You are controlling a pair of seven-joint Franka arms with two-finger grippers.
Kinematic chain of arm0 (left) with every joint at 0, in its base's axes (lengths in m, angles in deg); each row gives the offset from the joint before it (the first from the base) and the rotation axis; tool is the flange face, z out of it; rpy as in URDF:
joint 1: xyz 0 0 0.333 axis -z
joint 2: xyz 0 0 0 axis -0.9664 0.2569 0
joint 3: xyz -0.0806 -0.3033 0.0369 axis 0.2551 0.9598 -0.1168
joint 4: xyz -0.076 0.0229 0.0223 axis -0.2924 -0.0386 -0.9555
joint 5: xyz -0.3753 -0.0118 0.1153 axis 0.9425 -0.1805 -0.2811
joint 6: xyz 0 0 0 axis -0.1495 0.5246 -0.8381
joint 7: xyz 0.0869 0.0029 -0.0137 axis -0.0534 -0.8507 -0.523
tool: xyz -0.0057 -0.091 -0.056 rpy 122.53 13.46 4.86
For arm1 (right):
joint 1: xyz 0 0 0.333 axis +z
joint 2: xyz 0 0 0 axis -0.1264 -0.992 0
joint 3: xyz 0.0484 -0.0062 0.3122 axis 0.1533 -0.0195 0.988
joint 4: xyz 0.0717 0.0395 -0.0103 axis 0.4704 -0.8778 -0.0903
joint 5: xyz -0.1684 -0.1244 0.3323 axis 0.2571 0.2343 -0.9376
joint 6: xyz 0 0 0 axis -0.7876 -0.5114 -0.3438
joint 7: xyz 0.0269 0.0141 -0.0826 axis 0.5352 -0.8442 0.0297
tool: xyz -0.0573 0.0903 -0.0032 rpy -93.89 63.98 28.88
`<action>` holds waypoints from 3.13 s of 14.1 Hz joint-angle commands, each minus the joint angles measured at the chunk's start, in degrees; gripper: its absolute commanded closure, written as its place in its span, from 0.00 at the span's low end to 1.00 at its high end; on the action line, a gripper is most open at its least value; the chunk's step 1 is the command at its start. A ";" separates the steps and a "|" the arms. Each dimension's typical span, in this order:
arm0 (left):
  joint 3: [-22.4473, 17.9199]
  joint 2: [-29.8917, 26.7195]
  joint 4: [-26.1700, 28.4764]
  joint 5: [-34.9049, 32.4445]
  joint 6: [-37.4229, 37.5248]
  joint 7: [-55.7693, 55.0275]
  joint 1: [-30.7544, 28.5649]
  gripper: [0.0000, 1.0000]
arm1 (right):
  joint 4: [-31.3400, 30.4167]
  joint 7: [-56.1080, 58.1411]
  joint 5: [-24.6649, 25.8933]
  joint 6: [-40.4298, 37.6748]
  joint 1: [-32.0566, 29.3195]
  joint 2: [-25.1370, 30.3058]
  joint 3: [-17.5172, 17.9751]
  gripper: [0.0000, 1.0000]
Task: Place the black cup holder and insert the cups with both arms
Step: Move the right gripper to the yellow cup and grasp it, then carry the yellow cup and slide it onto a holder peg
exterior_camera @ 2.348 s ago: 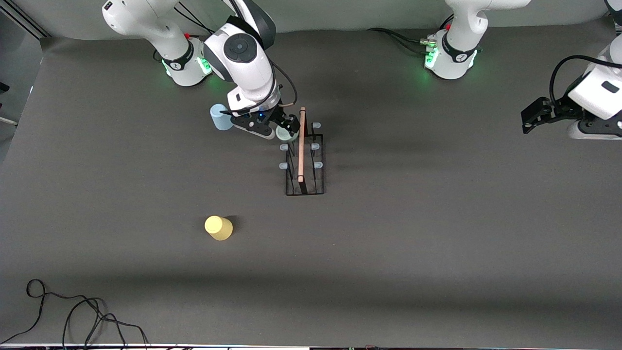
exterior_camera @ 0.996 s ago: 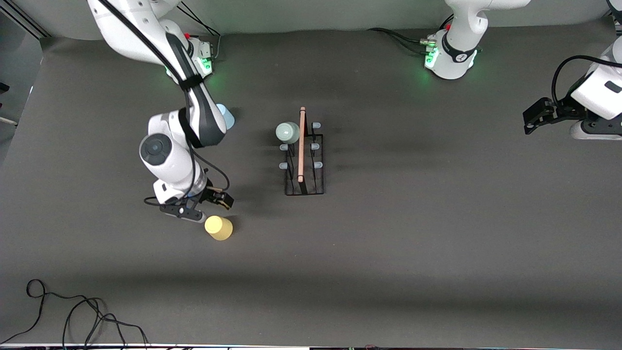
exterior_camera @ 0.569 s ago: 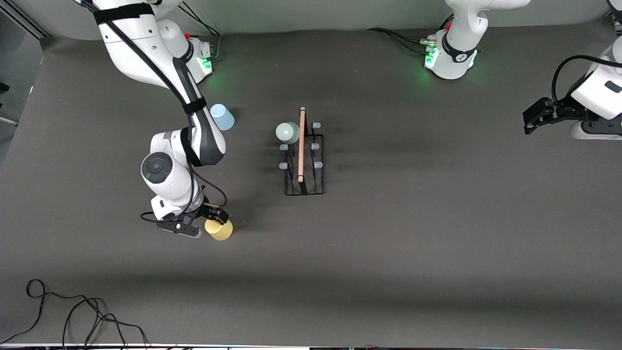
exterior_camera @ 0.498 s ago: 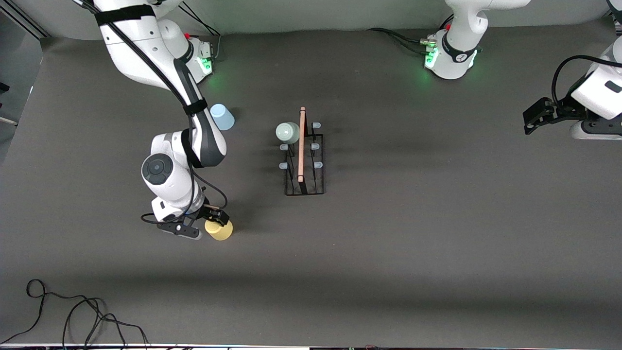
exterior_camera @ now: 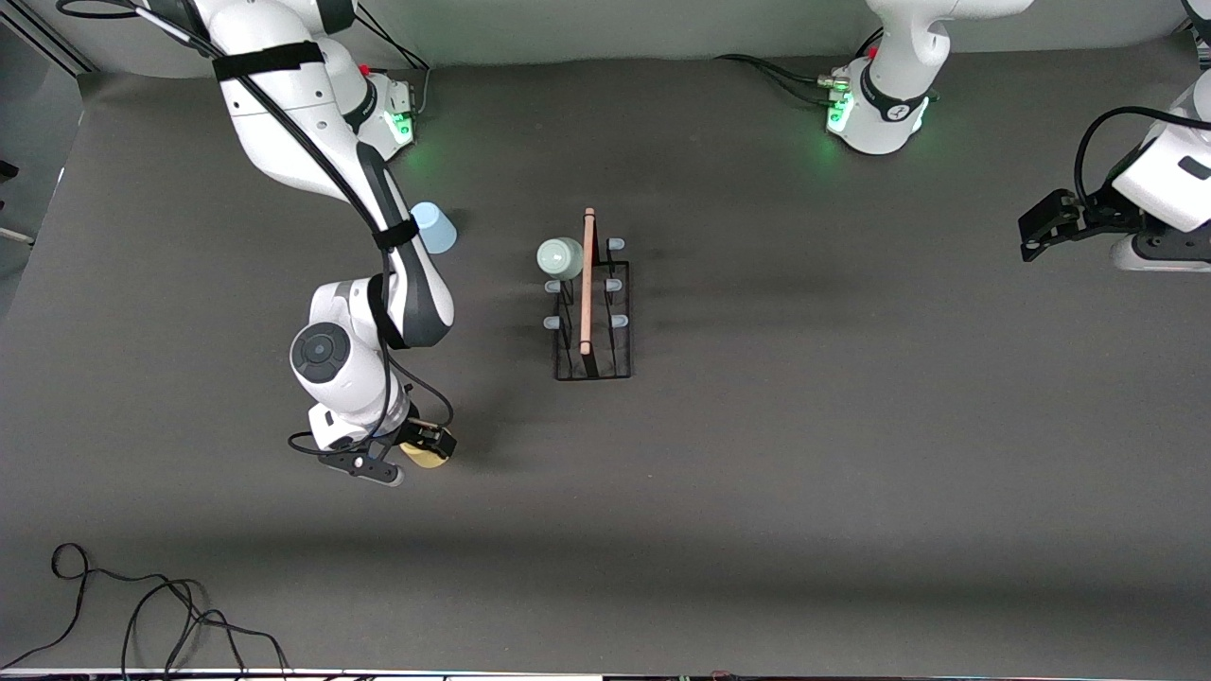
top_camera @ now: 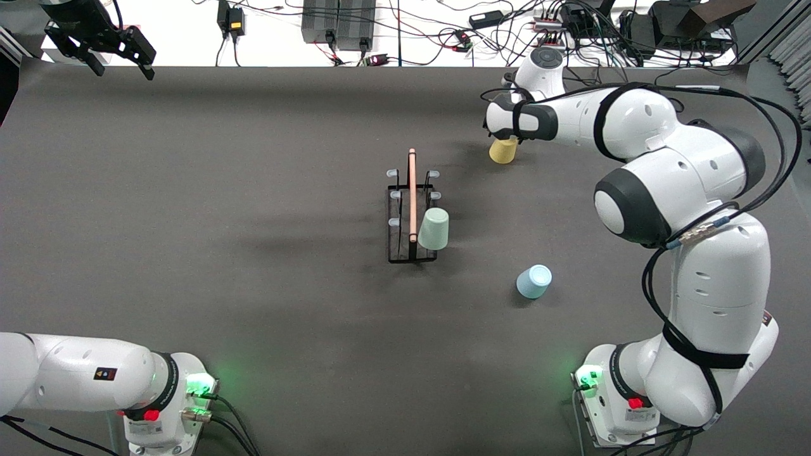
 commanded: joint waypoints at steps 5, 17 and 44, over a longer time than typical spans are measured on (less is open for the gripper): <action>0.21 -0.85 0.07 0.25 -0.54 0.81 -0.16 0.00 | 4.71 1.83 -1.77 -10.56 -0.26 3.38 0.28 1.00; 0.21 -0.59 -0.02 1.30 -0.46 0.81 -0.25 0.00 | 5.42 -26.54 -0.63 -25.44 16.60 15.97 0.01 1.00; 1.18 0.64 1.03 3.42 -1.60 -0.33 0.19 0.00 | 9.10 4.25 8.49 -56.61 19.52 30.11 -25.98 0.00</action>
